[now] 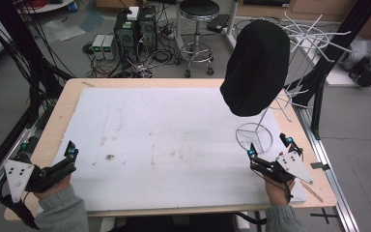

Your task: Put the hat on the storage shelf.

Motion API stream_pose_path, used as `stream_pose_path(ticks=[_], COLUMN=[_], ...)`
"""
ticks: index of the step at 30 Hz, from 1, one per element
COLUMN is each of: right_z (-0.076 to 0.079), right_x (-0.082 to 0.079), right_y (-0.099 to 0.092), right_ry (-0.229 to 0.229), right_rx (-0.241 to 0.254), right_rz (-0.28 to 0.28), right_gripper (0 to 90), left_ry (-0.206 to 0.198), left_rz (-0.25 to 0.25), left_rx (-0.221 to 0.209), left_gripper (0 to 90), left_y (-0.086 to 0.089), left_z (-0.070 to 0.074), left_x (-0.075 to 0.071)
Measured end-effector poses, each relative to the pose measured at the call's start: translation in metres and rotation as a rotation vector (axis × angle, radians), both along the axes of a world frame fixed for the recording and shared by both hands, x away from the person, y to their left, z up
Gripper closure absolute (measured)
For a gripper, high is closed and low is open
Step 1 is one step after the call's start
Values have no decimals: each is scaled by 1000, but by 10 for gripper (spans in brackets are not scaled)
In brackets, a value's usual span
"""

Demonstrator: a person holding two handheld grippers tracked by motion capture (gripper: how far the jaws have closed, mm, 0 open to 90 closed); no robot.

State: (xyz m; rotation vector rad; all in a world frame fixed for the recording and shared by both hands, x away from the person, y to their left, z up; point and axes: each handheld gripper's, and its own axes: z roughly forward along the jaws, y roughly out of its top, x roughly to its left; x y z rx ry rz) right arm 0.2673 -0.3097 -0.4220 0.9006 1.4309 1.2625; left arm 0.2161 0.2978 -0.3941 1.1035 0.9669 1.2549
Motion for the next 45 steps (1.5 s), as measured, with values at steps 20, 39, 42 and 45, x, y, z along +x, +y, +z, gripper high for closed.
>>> stream_pose_path(ticks=[20,39,42,45], right_z=[0,-1,0,0], right_x=[5,-9,-12,-15], right_y=[6,-13,-17,-22], right_ry=[-4,4,-1,-2], right_rx=[-20,8,4,12], right_rz=[0,-50,-63,-78], right_gripper=[14,14,14,14], left_ry=[4,9,17,13], left_rz=[0,-59,-71,-81], left_rx=[28,61,68,84], left_gripper=[17,17,17,17], left_y=[1,-18,-21,-25], left_z=[-2,-4,-4,-4], left_x=[-1,17,20,22])
